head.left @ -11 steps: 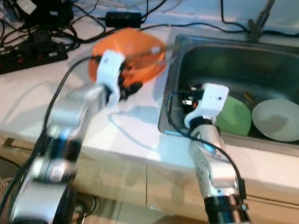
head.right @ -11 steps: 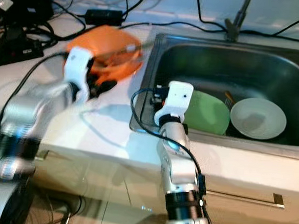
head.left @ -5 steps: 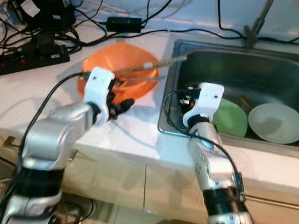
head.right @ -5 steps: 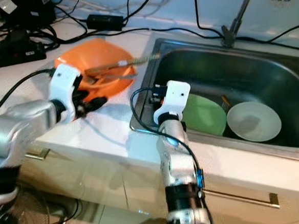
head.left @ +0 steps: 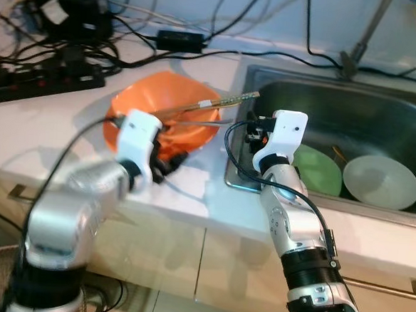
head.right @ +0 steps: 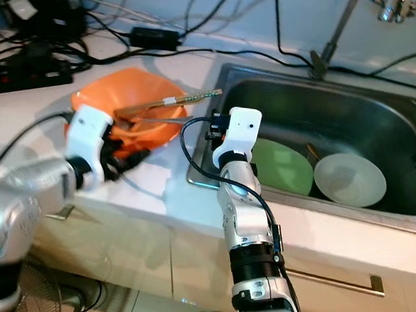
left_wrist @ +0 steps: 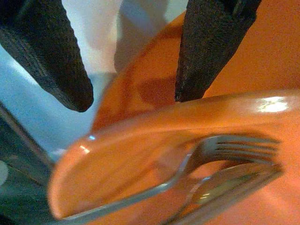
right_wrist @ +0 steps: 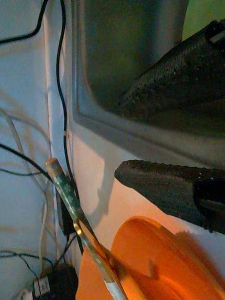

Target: Kitchen organization

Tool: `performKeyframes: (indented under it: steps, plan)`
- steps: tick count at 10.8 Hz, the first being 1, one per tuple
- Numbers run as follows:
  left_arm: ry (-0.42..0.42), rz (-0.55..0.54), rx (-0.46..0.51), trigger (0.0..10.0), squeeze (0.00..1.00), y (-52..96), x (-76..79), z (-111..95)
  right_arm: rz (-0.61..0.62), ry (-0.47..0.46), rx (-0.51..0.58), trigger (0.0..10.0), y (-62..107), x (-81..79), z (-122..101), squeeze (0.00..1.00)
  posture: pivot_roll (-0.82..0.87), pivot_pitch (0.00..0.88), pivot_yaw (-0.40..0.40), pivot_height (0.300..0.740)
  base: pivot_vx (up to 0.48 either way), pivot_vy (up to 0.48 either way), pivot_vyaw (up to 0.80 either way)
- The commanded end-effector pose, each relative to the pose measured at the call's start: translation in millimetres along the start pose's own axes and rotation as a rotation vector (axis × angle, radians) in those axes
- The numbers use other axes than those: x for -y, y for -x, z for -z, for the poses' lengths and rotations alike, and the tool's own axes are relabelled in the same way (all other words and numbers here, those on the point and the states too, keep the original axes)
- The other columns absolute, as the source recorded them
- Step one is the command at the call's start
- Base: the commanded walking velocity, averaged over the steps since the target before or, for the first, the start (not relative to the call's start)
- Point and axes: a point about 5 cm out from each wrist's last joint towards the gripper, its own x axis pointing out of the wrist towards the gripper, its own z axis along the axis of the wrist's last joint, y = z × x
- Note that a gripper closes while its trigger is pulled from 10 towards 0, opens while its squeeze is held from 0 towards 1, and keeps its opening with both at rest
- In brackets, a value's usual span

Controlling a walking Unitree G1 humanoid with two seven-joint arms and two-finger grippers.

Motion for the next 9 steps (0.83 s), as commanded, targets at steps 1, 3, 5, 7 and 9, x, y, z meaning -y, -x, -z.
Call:
performKeyframes:
  steps: [1,3,5,7,9]
  plan:
    - [0.034,0.033,-0.109,10.0,0.0,-1.4,8.1,21,0.0,-0.01,0.014,10.0,-2.0,1.4,-3,0.0,0.17,0.052,-0.025,0.74,0.0,0.0,0.0]
    - [0.026,0.033,-0.104,10.0,0.0,5.0,10.1,18,0.001,-0.006,0.017,10.0,-3.2,2.5,-3,0.0,0.16,0.052,-0.029,0.74,0.0,0.0,0.0]
    - [0.011,-0.05,-0.019,10.0,0.0,1.4,4.1,10,0.005,-0.005,0.013,10.0,-3.7,3.6,-1,0.0,0.17,0.054,-0.032,0.74,0.0,0.0,0.0]
    - [-0.028,-0.069,-0.053,10.0,0.0,-0.3,6.1,20,0.013,-0.005,0.017,10.0,-4.7,4.8,-3,0.0,0.16,0.054,-0.026,0.74,0.0,0.0,0.0]
    - [-0.051,-0.082,-0.055,10.0,0.0,5.1,1.1,20,0.032,0.0,0.019,10.0,-4.9,10.3,-2,0.0,0.17,0.056,-0.026,0.74,0.0,0.0,0.0]
